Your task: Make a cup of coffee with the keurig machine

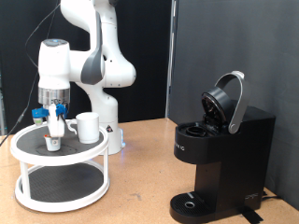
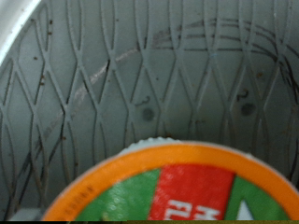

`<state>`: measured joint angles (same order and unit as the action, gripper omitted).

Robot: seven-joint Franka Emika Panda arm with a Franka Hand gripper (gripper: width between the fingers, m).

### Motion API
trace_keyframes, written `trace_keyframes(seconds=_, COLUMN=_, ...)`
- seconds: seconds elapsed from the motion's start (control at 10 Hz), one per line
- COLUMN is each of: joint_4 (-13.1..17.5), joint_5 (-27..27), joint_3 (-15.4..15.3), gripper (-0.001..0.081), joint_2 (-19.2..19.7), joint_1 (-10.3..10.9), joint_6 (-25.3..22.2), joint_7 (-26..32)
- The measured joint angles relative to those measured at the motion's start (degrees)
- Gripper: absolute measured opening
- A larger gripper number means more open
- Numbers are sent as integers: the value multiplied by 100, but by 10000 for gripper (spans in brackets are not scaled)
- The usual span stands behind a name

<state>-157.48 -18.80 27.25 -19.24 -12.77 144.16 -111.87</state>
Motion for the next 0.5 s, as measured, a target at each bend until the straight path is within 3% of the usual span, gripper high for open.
trace_keyframes(seconds=0.2, joint_4=40, joint_5=151, joint_3=3, gripper=359, joint_2=-56, joint_1=1, joint_6=-118, joint_7=79)
trace_keyframes(seconds=0.5, joint_4=368, joint_5=600, joint_3=32, gripper=359, joint_2=-459, joint_1=1, joint_6=-945, joint_7=461)
